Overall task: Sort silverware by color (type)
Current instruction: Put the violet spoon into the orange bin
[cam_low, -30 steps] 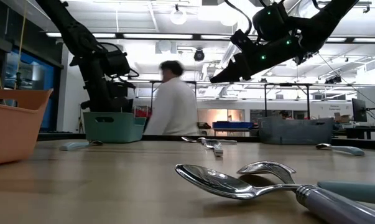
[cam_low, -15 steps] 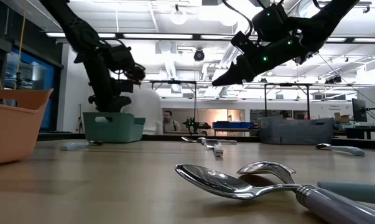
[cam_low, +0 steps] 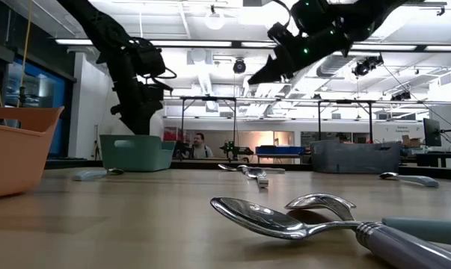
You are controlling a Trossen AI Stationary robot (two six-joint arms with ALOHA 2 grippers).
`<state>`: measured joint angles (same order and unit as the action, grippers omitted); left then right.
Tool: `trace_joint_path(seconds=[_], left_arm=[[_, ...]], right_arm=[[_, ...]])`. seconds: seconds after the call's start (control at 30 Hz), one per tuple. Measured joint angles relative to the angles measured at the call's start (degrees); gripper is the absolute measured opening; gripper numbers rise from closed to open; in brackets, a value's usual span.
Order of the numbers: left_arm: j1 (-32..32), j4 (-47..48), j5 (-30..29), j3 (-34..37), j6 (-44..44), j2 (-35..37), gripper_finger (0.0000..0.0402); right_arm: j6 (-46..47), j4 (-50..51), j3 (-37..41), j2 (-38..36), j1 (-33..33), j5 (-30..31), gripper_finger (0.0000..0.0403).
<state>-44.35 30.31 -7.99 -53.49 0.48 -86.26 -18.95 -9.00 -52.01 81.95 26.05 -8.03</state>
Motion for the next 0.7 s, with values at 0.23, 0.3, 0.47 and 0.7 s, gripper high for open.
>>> trace_joint_path(seconds=[0.23,0.3,0.47,0.7], left_arm=[[-1.1,7.5,-0.6,-2.3,-5.6,-0.1,0.0151],[-1.1,8.2,0.3,-2.3,-6.5,-0.6,0.0148],[-1.0,9.8,1.7,-3.3,-7.3,-4.0,0.0141],[-1.1,13.9,0.3,-9.6,-7.8,-10.0,0.0143]], right_arm=[[-0.1,0.9,-1.8,0.0,3.9,-5.5,0.0000],[-0.2,0.7,-1.8,0.1,4.6,-5.6,0.0000],[-0.9,1.2,-1.8,0.2,5.4,-6.2,0.0000],[-2.1,1.6,-1.8,0.2,5.5,-8.8,0.0000]])
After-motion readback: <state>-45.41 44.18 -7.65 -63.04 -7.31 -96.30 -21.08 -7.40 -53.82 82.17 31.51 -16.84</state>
